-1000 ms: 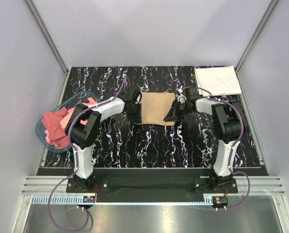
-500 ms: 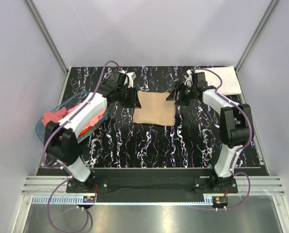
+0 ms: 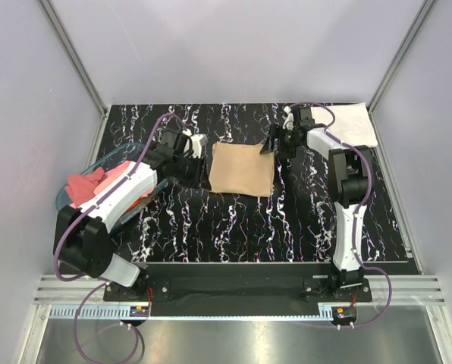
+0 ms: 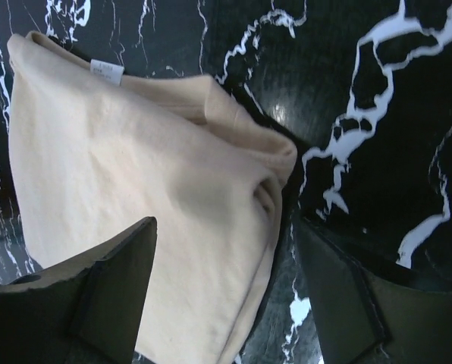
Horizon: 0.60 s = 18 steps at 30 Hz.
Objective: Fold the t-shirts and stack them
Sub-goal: Neatly place the folded tshirt to the corner
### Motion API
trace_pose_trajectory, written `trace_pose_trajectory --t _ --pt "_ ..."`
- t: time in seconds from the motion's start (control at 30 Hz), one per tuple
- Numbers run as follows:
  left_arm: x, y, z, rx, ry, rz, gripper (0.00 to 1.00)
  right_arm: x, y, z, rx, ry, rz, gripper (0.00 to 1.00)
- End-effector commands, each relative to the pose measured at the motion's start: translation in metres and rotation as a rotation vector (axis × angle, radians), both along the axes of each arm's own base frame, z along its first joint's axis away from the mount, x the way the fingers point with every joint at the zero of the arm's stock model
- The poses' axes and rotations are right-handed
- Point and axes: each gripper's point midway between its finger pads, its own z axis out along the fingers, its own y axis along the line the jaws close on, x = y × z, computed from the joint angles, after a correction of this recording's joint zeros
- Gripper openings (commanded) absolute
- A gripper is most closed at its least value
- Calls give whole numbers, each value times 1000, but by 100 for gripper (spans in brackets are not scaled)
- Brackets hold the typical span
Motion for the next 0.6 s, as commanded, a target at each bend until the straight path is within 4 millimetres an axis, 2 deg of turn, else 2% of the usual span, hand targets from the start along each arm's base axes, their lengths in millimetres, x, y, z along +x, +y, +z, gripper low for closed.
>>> trace_pose_trajectory --t 0.0,0.2,0.4,0.57 --pt "3 -7 18 -55 -66 -45 33 9 0 -9 -46 -33 73 81" --pt "4 -6 24 -56 -91 -42 33 4 12 -29 6 16 130 76" --pt "7 -3 24 -58 -90 -28 33 2 20 -33 59 54 151 64" --pt "7 -3 24 -63 -86 -27 33 -7 25 -38 98 80 189 62"
